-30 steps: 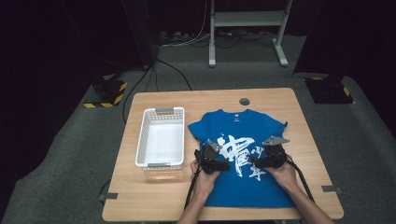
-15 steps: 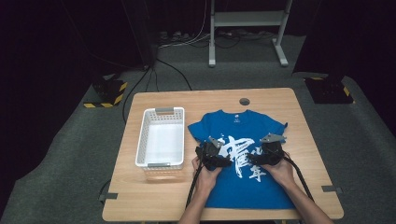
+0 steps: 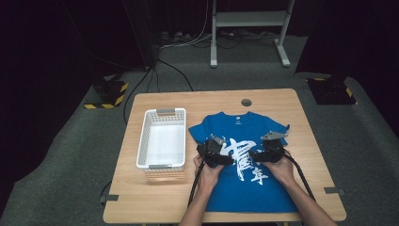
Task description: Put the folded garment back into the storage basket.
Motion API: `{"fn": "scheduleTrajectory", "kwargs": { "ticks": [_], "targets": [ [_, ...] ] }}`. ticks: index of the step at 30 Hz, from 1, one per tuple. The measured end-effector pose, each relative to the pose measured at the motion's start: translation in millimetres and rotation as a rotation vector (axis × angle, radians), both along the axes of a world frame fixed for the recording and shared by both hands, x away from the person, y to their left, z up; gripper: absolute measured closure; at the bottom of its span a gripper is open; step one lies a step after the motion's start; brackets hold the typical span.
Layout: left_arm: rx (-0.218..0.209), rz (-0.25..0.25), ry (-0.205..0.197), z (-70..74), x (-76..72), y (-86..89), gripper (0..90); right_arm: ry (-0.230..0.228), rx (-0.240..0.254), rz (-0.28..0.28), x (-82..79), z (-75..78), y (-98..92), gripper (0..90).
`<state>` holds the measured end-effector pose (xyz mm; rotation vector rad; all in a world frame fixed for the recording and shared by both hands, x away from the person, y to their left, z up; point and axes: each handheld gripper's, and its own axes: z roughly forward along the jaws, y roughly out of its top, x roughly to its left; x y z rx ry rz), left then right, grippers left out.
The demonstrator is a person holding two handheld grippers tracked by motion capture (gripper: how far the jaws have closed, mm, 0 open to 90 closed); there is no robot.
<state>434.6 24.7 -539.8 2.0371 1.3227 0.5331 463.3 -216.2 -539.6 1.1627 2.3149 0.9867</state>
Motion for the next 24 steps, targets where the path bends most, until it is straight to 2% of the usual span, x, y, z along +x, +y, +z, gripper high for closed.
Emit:
{"fn": "scheduleTrajectory", "kwargs": {
  "ticks": [3, 5, 8, 11, 15, 17, 18, 22, 24],
  "targets": [
    [0.000, -0.009, -0.006, -0.6, -10.8, 0.8, 3.3, -0.001, 0.003, 0.017, -5.4, -0.3, -1.5, 12.0],
    [-0.003, -0.009, 0.003, 0.7, -12.0, 1.2, 3.5, -0.002, 0.002, 0.031, -11.0, -0.1, -1.7, 12.7],
    [-0.009, -0.006, 0.003, 4.7, -4.7, -0.9, 4.3, -0.014, 0.005, 0.022, -11.2, 1.3, -2.8, 13.7],
    [0.005, -0.011, -0.013, 9.0, 3.8, -6.7, 3.9, -0.014, 0.045, -0.016, -3.6, 4.9, -5.4, 14.1],
    [0.022, -0.006, 0.020, 1.9, 12.8, -7.6, 3.5, -0.003, 0.008, -0.028, 4.4, 0.1, -5.9, 14.1],
    [-0.002, -0.007, -0.005, -0.7, 9.1, -4.9, 2.7, -0.006, 0.004, -0.025, 3.3, 0.1, -5.8, 14.1],
    [0.000, -0.012, -0.011, -1.2, 6.1, -3.9, 2.8, -0.005, 0.003, -0.022, 2.5, 0.1, -6.0, 14.0],
    [0.000, -0.021, -0.012, -1.3, -8.8, -2.3, 2.8, -0.004, 0.000, 0.005, -5.7, 0.2, -4.9, 13.9],
    [0.007, -0.019, -0.006, 0.0, -8.5, -2.4, 3.2, -0.013, -0.011, 0.015, -9.0, 1.1, -3.6, 15.0]
  ]
}}
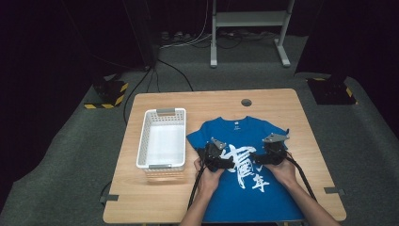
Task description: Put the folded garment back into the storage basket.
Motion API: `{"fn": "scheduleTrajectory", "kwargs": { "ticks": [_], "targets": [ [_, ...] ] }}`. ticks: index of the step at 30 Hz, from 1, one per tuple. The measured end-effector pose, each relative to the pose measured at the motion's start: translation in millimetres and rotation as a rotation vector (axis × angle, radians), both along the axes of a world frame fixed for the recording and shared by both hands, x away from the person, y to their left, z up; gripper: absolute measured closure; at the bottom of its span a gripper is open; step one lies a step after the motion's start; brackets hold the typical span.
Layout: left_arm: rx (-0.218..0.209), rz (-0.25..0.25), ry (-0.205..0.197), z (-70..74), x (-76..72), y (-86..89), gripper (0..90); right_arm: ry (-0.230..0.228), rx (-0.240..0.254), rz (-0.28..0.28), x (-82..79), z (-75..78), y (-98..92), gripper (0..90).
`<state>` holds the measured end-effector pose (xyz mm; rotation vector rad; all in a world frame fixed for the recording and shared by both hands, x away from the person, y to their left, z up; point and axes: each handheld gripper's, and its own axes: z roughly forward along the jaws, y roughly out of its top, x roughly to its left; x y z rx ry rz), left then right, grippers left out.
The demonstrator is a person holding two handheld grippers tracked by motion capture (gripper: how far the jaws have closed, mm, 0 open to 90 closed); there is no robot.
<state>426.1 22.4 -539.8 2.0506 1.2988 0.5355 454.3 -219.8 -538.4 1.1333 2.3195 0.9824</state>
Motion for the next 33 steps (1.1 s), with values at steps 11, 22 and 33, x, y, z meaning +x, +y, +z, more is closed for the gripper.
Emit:
{"fn": "scheduleTrajectory", "kwargs": {
  "ticks": [11, 22, 33],
  "targets": [
    [-0.012, 0.016, -0.006, -1.3, 10.8, 0.6, 2.8, 0.008, 0.013, -0.019, 10.5, -0.7, -5.1, 15.1],
    [0.016, 0.027, 0.004, 2.8, 24.2, 2.7, 2.9, 0.018, 0.006, -0.055, 12.8, 1.1, -13.2, 15.6],
    [0.000, 0.066, 0.012, 1.1, 32.8, 20.6, 3.2, 0.032, 0.016, -0.147, 20.7, 3.3, -43.4, 17.8]
  ]
}}
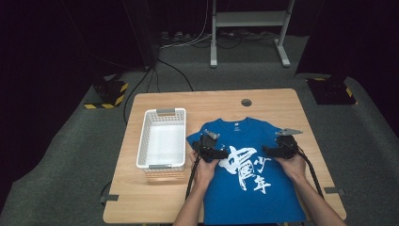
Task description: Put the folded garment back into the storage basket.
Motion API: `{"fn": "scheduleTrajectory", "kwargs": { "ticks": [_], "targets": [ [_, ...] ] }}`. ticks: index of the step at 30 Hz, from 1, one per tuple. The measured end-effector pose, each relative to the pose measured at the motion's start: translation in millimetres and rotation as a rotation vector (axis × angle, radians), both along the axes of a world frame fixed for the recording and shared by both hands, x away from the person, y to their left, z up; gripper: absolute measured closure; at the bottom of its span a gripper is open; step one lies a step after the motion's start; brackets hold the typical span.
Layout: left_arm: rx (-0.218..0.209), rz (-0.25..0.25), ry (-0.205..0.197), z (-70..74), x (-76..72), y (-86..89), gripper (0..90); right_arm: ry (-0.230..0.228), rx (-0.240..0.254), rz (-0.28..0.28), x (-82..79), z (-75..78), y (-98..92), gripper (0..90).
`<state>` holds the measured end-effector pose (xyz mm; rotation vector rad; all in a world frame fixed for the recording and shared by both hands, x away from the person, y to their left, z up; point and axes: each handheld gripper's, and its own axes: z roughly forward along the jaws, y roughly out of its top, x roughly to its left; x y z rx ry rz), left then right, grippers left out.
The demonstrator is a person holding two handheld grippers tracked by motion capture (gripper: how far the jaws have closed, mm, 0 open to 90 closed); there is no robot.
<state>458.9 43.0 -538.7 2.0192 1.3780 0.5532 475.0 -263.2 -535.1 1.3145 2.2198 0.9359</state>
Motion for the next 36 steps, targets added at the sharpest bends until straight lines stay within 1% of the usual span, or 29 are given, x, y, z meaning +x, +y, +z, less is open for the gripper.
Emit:
{"fn": "scheduleTrajectory", "kwargs": {
  "ticks": [3, 5, 8, 14, 21, 26, 29, 34, 35, 36],
  "targets": [
    [-0.004, 0.011, -0.004, -0.4, 0.9, 3.3, 3.4, -0.006, -0.001, -0.022, 1.3, 1.4, -7.2, 18.4],
    [-0.002, 0.008, -0.005, -0.6, 0.9, 4.2, 3.3, 0.002, 0.000, -0.042, 2.9, 0.7, -12.7, 18.6],
    [-0.003, 0.004, -0.008, -1.1, 1.4, 4.7, 2.8, 0.001, 0.004, -0.063, 3.8, 1.2, -18.4, 19.5],
    [-0.004, -0.005, -0.004, -1.4, 3.6, 5.8, 0.9, -0.003, 0.018, -0.102, 6.4, 2.1, -28.8, 24.2],
    [0.000, -0.009, -0.007, -1.7, 5.3, 5.8, 0.3, -0.010, 0.031, -0.149, 9.3, 2.9, -38.5, 30.0],
    [-0.004, -0.014, -0.005, -1.1, 5.2, 6.1, 0.8, -0.013, 0.037, -0.169, 11.5, 2.0, -43.1, 33.9],
    [-0.011, -0.020, -0.020, -0.1, 3.2, 6.4, 2.5, -0.020, 0.037, -0.180, 12.2, 2.1, -44.6, 35.8],
    [-0.011, 0.011, -0.029, 1.2, 3.3, 11.3, 3.6, -0.028, 0.041, -0.204, 13.0, 2.8, -46.8, 38.7],
    [-0.008, 0.021, -0.027, 1.5, 3.5, 12.9, 4.4, -0.032, 0.041, -0.205, 13.2, 3.1, -47.5, 39.2],
    [-0.014, 0.027, -0.022, 1.2, 3.9, 13.8, 5.8, -0.032, 0.044, -0.209, 13.2, 3.4, -48.0, 39.3]
  ]
}}
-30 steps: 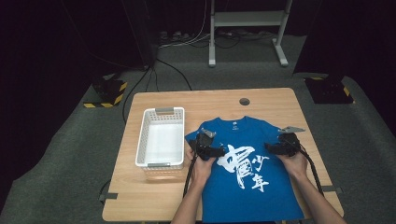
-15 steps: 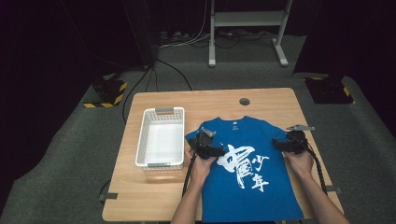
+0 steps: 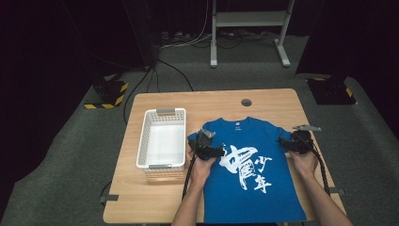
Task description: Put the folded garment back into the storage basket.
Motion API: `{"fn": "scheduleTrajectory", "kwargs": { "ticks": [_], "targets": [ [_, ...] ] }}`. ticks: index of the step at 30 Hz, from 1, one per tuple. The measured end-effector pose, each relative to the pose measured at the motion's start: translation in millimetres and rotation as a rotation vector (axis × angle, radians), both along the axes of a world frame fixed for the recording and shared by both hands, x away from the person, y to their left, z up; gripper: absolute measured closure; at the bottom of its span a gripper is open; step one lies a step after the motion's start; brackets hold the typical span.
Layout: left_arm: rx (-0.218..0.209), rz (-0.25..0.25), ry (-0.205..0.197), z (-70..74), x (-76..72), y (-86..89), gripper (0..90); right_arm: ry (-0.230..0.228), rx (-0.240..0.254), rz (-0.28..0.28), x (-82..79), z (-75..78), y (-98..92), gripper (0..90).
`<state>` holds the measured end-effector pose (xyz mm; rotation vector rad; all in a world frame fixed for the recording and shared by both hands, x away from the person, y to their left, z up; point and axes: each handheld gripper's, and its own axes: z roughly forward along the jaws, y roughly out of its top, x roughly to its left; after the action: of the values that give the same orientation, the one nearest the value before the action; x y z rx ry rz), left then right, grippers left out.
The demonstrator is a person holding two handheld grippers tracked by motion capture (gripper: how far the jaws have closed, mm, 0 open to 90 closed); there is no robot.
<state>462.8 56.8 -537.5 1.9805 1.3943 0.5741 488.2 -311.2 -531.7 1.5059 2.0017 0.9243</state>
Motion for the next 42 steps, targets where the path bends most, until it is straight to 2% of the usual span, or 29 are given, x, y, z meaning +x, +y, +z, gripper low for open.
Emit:
{"fn": "scheduleTrajectory", "kwargs": {
  "ticks": [2, 5, 14, 20, 30, 35, 42],
  "targets": [
    [0.012, 0.002, 0.006, -1.2, 0.5, -0.8, 6.6, -0.004, 0.007, -0.008, -0.1, 1.0, -1.4, 39.4],
    [0.004, 0.010, 0.003, -1.9, 1.5, -0.6, 6.7, -0.010, 0.009, -0.028, 0.5, 1.9, -5.4, 40.0],
    [0.002, -0.010, -0.013, -3.6, 3.6, -0.6, 6.4, 0.009, 0.009, -0.067, 4.3, -1.9, -13.8, 45.1],
    [0.003, -0.013, -0.013, -3.6, 3.5, -0.2, 6.5, -0.001, -0.009, -0.056, 4.7, -2.1, -12.5, 54.7],
    [0.001, -0.007, -0.016, -3.7, 2.3, -0.3, 7.0, -0.021, -0.014, 0.000, 4.2, -2.5, -9.1, 82.0],
    [0.004, -0.006, -0.017, -3.6, 0.9, 0.3, 7.7, -0.038, -0.012, 0.015, 2.4, -0.5, -7.2, 85.5],
    [0.003, -0.003, -0.018, -3.6, 0.4, 0.2, 7.8, -0.096, -0.015, 0.035, -2.7, 8.9, -3.6, 86.0]
  ]
}}
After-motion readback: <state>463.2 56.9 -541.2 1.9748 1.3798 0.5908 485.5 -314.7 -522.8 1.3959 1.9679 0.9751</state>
